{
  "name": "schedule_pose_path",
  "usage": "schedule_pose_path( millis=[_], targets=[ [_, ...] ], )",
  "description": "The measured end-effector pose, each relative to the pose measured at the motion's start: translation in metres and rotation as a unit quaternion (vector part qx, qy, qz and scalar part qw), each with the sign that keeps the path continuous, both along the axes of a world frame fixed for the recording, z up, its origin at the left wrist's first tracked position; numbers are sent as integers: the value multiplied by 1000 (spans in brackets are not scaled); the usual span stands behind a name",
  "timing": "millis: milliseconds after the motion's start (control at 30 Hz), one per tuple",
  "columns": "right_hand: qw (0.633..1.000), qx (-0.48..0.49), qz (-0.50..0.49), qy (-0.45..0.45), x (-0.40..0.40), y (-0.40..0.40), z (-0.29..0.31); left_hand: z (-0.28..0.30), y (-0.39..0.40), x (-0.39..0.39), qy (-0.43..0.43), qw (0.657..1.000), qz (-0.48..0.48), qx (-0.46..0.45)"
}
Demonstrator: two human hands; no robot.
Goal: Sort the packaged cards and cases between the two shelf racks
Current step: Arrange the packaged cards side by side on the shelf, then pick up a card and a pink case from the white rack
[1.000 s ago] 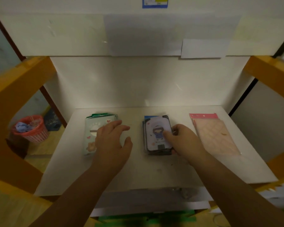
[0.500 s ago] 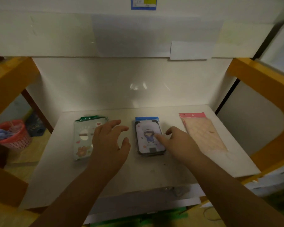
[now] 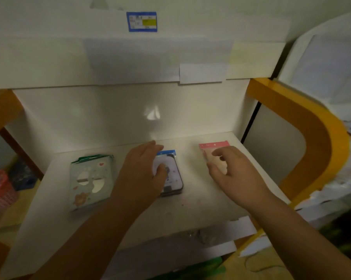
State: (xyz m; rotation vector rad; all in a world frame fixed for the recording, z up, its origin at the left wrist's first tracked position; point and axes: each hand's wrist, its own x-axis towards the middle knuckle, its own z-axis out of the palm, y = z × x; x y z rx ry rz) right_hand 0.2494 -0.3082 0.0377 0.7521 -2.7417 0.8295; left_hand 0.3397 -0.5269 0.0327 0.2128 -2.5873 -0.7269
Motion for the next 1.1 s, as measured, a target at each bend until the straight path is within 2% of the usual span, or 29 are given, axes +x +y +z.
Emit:
schedule_pose_path(
  millis=[233, 800, 1100],
  targets=[
    [999, -1, -4, 35, 20, 63, 12, 17, 63, 0, 19, 999, -40, -17],
    [985, 70, -146, 66, 91, 305, 33, 40, 313, 18, 35, 991, -124, -30],
    [972, 76, -215, 56, 121, 401, 34, 43, 410, 14, 53, 981, -185, -37]
  ],
)
